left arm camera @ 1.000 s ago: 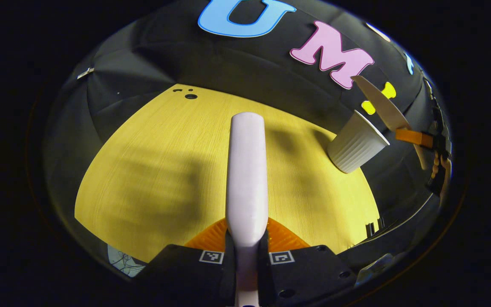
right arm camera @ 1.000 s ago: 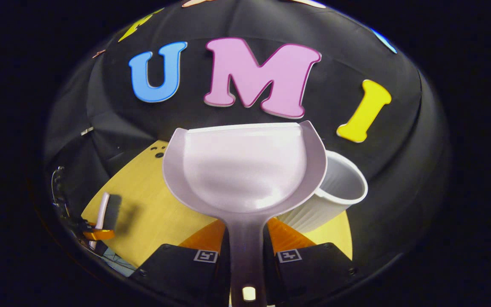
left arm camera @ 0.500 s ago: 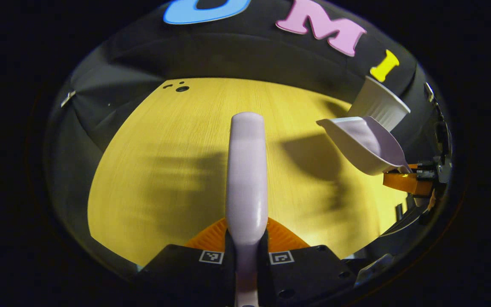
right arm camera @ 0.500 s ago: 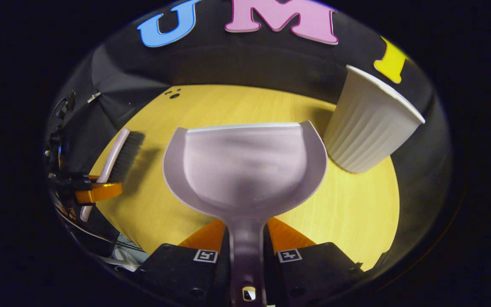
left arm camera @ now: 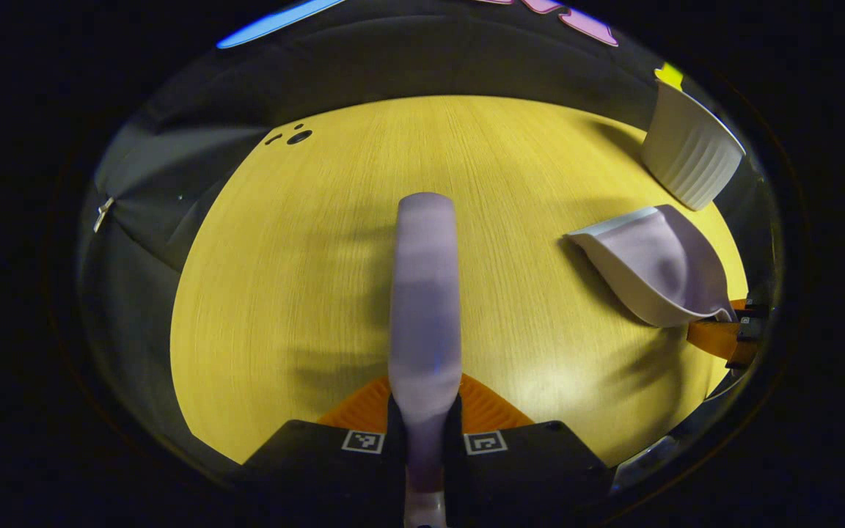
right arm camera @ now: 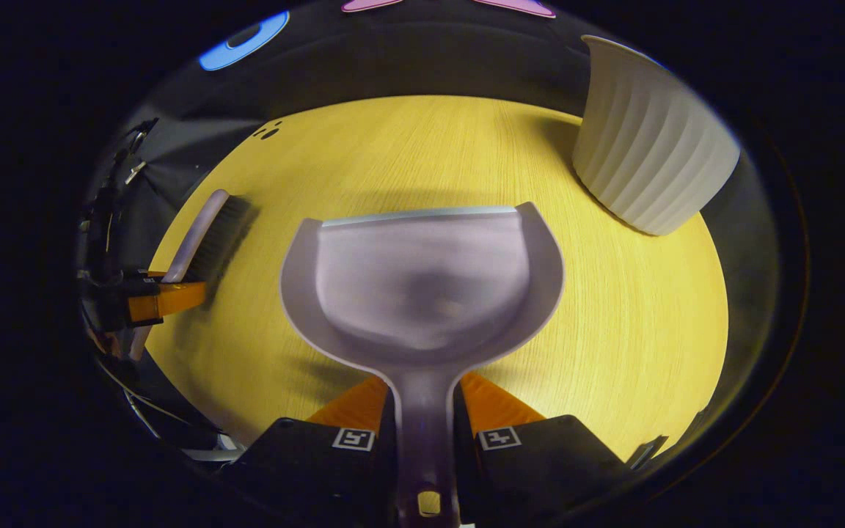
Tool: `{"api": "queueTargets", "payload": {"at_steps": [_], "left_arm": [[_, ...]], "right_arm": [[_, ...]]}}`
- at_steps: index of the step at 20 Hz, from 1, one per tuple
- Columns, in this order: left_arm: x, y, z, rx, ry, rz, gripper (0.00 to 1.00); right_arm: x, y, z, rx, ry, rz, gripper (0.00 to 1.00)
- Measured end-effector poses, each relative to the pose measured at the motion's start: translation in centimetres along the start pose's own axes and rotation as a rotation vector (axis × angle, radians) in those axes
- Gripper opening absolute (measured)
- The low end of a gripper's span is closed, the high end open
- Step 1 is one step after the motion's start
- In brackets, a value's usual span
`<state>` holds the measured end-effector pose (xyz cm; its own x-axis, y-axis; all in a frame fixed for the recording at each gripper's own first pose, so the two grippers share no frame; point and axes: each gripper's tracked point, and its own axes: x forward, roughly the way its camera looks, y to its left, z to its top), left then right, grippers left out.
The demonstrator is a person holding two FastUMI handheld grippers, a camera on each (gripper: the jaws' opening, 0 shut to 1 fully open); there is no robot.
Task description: Pick up the small broom and dustpan from the desktop, sweep the trash into the dustpan with the broom, and then empty the trash into the garbage bin.
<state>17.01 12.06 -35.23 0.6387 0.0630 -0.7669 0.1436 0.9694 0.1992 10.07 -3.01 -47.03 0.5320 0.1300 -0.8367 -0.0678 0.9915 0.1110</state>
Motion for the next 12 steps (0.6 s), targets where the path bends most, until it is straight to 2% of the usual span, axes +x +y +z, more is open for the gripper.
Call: {"api": "queueTargets", "payload": {"at_steps": [1,2,5,7,9,10,11,12], "left_arm": [[0.4,-0.2,-0.3,0.006,0.013,0.000,0.27],[0.6,-0.2,-0.6,0.007,0.028,-0.005,0.26],[0.9,-0.8,-0.5,-0.003,0.050,-0.008,0.29],[0.9,-1.1,-0.3,0.013,0.055,-0.006,0.27],[0.9,-0.9,-0.3,0.033,0.055,0.008,0.29],[0.9,-1.1,-0.3,0.027,0.053,-0.003,0.33],[0.6,-1.1,-0.2,0.015,0.045,-0.007,0.35],[0.3,-1.1,-0.3,0.006,0.039,-0.010,0.48]], "right_arm": [[0.1,0.1,0.0,0.000,0.002,0.001,0.41],[0.3,0.2,-0.2,0.002,0.008,0.009,0.37],[1.0,0.4,-0.9,-0.002,0.046,0.033,0.38],[1.2,0.6,-0.6,0.003,0.047,0.057,0.39],[1.0,0.7,-0.3,0.019,0.050,0.069,0.40],[1.1,0.9,-0.3,0.022,0.055,0.077,0.48],[1.0,1.0,-0.2,0.021,0.051,0.081,0.51],[0.8,1.0,0.1,0.013,0.037,0.080,0.54]]}}
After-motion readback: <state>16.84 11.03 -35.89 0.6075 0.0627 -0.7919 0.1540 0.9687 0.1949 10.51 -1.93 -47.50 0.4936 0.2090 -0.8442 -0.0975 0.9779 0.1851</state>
